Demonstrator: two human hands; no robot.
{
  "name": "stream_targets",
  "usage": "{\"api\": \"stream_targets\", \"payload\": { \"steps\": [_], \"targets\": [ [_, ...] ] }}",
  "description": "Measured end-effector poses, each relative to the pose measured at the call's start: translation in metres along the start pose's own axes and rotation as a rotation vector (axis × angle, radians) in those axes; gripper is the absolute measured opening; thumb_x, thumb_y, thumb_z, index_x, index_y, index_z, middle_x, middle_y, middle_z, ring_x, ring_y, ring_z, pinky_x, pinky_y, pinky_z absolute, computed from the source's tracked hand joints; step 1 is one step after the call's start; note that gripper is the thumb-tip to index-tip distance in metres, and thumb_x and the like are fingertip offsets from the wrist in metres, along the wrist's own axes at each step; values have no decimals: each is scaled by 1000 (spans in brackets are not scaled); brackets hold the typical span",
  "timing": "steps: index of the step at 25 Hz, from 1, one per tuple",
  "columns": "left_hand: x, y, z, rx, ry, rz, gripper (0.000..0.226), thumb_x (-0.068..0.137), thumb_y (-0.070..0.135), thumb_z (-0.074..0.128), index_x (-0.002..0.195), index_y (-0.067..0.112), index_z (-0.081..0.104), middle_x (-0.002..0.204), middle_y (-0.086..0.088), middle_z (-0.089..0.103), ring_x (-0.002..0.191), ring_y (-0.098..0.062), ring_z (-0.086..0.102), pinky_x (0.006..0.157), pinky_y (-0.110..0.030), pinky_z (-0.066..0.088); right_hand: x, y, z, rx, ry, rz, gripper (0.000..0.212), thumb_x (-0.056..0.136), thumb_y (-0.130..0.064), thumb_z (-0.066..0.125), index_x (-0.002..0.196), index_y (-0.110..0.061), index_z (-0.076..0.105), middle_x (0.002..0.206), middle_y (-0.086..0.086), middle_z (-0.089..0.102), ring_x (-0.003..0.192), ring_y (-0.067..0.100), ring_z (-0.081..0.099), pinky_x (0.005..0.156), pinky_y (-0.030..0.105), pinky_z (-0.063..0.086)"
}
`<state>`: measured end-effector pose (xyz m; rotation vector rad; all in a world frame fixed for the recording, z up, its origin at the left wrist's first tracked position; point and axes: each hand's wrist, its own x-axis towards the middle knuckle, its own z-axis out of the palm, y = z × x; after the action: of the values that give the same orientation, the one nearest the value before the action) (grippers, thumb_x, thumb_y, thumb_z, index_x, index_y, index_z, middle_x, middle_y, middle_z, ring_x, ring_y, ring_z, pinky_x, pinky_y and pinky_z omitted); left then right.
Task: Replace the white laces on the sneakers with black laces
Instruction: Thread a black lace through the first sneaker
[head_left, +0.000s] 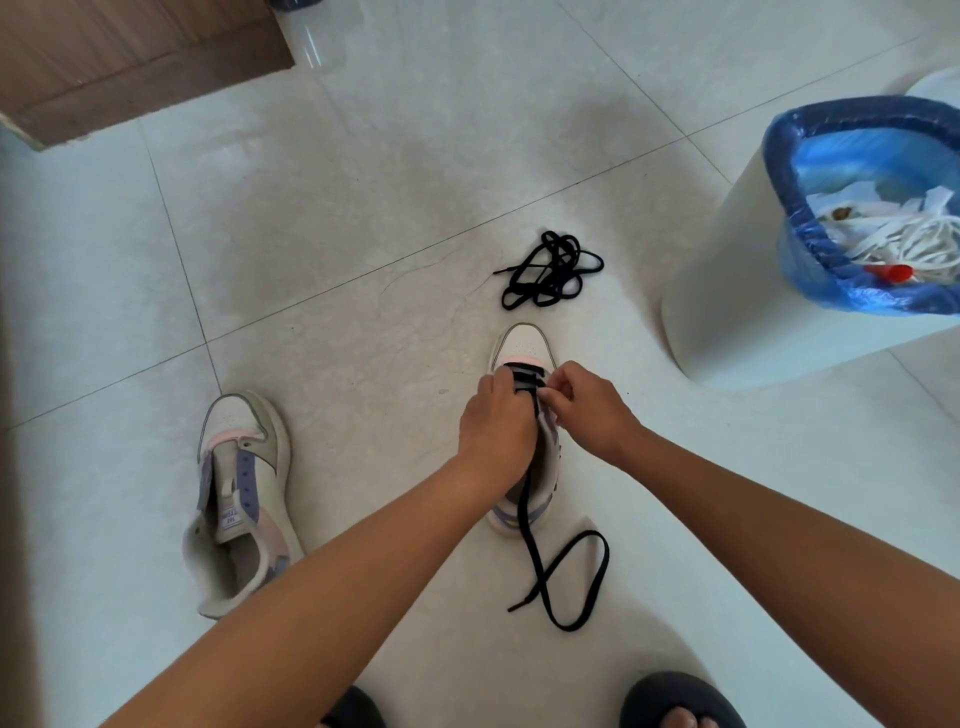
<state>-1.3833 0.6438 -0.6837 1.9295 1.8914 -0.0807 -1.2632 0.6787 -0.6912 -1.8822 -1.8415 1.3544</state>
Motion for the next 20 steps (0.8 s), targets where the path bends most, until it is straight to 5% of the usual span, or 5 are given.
{"api": "stream_targets", "payload": {
  "steps": [5, 12, 18, 20],
  "targets": [
    [5, -7, 6, -3, 79, -26, 25, 94, 24, 47, 113, 10, 56, 122, -10, 41, 111, -26, 41, 83, -29, 34, -18, 1, 7, 118, -28, 85, 29, 92, -34, 52, 110, -17, 38, 76, 4, 56, 70, 19, 55, 67, 34, 48],
    [7, -10, 12, -69, 80, 3, 23, 93, 29, 50, 101, 13, 63, 119, -8, 38, 111, -27, 35, 81, -28, 28, -32, 4, 9, 197, -43, 8, 21, 89, -19, 56, 97, -18, 36, 59, -5, 41, 55, 12, 36, 55, 33, 37],
    [-13, -16, 14, -193, 284, 92, 11, 73, 15, 55, 70, 7, 62, 81, -13, 51, 73, -33, 48, 61, -34, 34, -40, -8, 23, 241, 44, 36, 27, 87, -8, 49, 77, -22, 29, 65, -1, 38, 57, 15, 32, 53, 34, 38],
    [-22, -17, 19, -272, 247, 69, 17, 79, 14, 49, 76, 5, 64, 84, -12, 53, 78, -31, 47, 65, -37, 39, -42, -10, 27, 221, 64, 44, 26, 87, -6, 47, 77, -21, 28, 66, -1, 38, 56, 13, 31, 51, 29, 35]
  ]
}}
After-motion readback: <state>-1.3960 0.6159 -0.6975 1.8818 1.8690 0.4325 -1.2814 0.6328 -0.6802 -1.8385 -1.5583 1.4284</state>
